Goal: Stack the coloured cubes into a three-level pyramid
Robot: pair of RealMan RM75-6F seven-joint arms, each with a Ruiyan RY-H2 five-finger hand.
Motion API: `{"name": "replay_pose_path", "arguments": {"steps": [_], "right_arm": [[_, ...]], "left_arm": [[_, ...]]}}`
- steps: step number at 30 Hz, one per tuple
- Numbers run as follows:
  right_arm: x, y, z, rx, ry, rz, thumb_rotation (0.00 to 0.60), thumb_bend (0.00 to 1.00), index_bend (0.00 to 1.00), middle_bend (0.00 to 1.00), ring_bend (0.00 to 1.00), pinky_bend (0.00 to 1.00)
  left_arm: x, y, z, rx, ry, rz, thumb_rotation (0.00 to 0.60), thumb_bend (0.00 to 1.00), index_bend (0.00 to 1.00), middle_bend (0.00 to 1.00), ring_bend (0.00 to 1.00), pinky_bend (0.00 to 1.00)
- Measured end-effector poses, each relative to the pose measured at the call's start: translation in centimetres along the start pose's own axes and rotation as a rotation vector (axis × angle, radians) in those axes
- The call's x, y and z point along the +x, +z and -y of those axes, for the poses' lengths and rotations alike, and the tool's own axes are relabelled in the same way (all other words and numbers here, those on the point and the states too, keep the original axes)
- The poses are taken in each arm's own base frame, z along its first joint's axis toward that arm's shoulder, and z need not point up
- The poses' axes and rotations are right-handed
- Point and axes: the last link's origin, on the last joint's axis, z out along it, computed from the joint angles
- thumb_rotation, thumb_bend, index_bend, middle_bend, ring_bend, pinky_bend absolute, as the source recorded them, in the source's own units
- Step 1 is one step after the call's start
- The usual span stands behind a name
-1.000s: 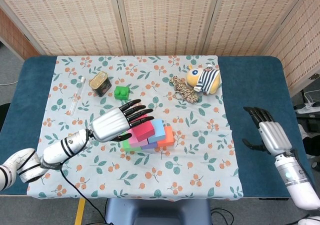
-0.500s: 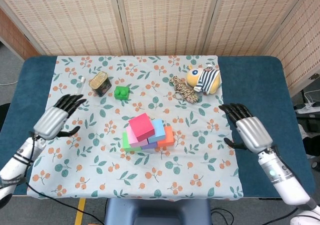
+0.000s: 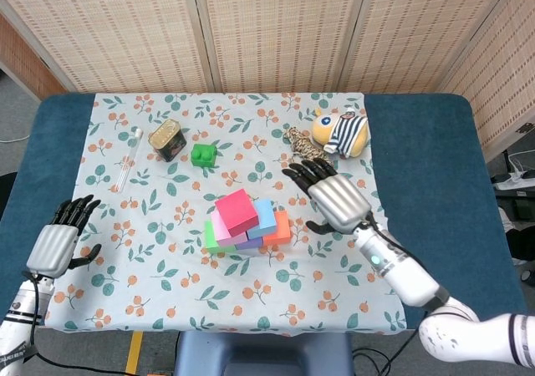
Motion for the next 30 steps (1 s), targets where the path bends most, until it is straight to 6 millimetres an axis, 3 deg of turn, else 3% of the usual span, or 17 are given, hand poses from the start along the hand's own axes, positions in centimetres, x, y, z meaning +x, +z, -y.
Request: {"name": "replay_pose_path", "arguments": {"steps": [8, 14, 19, 30], "right_arm": [[-0.2, 4.7, 6.7, 0.059, -0.054, 0.083, 0.6, 0.13, 0.0, 0.03, 0.0, 0.0], [-0.9, 6.7, 9.8, 0.037, -0.12, 0.095, 0.6, 0.13, 0.0, 0.04, 0.0, 0.0], [-1.5, 7.6, 10.8, 0.001, -0.143, 0.103, 0.6, 0.13, 0.04, 0.04, 0.0, 0.0], [-1.3, 8.1, 10.0, -0.046, -0.13, 0.093, 0.6, 0.13, 0.39, 0.03, 0.0, 0.0]], "left_arm": [[0.5, 0.0, 0.7, 0.035, 0.01, -0.027, 0.6, 0.35, 0.0, 0.0, 0.0, 0.02], [0.5, 0.2, 0.8, 0.031, -0.005, -0.027, 0.6, 0.35, 0.0, 0.0, 0.0, 0.02], [0.4, 0.2, 0.7, 0.02, -0.011, -0.018, 0.6, 0.35, 0.0, 0.0, 0.0, 0.02], [0.4, 0.2, 0.7, 0.001, -0.03, -0.005, 0.6, 0.35, 0.0, 0.0, 0.0, 0.02]]}}
